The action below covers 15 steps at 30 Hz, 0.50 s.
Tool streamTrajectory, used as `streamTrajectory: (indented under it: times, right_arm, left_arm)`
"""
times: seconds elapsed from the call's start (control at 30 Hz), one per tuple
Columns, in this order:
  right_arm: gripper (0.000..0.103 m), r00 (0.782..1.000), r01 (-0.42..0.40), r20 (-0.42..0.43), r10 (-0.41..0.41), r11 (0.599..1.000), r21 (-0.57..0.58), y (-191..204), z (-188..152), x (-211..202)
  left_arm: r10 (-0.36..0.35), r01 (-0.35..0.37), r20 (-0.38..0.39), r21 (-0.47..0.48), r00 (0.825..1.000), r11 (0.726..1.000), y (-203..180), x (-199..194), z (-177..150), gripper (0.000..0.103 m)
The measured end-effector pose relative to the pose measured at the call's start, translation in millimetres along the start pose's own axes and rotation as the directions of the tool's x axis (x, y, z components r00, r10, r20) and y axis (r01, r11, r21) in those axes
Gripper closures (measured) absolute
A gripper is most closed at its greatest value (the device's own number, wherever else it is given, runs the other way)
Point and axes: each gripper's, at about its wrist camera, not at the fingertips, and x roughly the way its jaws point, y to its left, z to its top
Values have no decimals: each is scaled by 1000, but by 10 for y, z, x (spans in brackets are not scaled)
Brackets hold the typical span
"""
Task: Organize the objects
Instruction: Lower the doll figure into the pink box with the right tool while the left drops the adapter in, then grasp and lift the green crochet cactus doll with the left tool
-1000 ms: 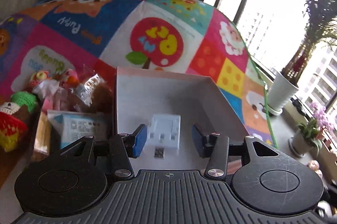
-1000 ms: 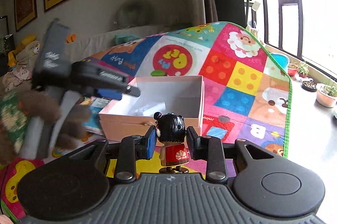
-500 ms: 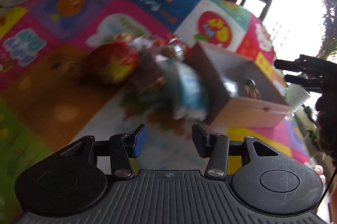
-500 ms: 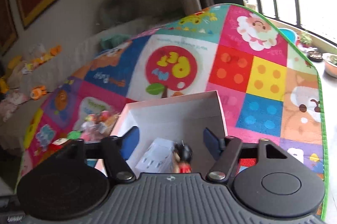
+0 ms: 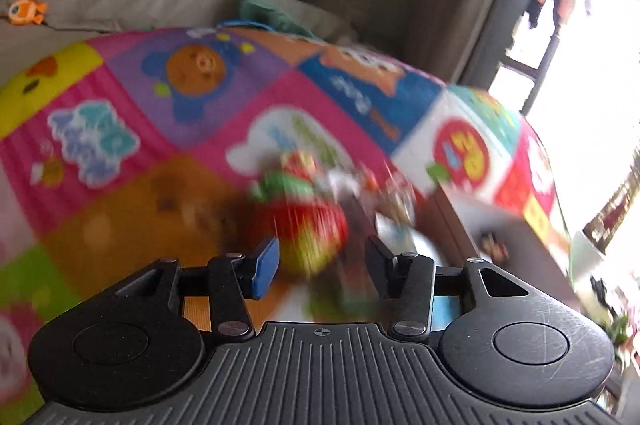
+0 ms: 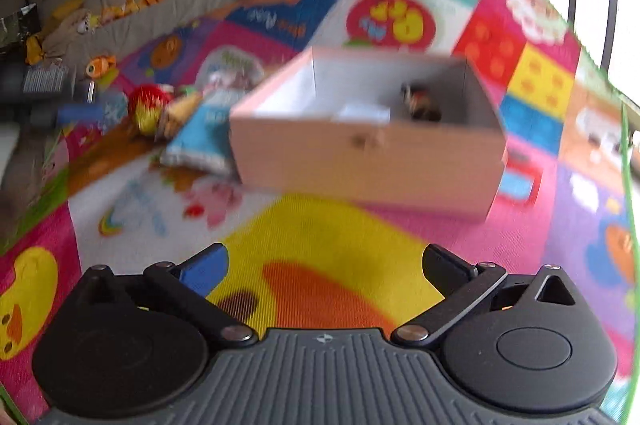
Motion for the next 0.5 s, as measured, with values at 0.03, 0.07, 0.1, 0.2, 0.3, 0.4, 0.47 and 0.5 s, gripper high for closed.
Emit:
streamTrajectory:
  times: [0.03,0.07,0.1,0.2,0.3,0.4,0.47,0.5]
  right_arm:
    - [0,1000,2,-11,-1,1000,8,5,-13,32]
    - [0,1000,4,-24,-4,1000,18,11,-21,69]
    - [0,999,5,-34,-4,1000,19,15,-24,91]
    - [0,999,4,-41,-4,1000,11,34,-47,111]
    - [0,999,-2,-43,3,1000,8,31,-60,114]
    - [0,999,7,-48,-7,1000,2,49,-72,134]
    - [0,999,19,-50,-19,1000,5,64,-72,141]
    - [0,998,24,-53,-24,1000,6,71,-71,147]
  left_arm:
    - [6,-6,-26,-4,1000,1000,9,114,147,51]
    - [10,-10,-59,-6,998,1000,15,244,282,51]
    - [21,-22,-88,-4,996,1000,17,377,404,51]
    - [109,-95,-193,79,975,992,-34,840,661,51]
    - [203,-144,-334,195,921,970,-90,1236,667,49]
    - [198,-128,-376,203,905,971,-94,1400,628,43]
    - [200,-128,-382,206,903,970,-112,1409,600,42]
    - [194,-126,-389,194,901,973,-106,1391,581,42]
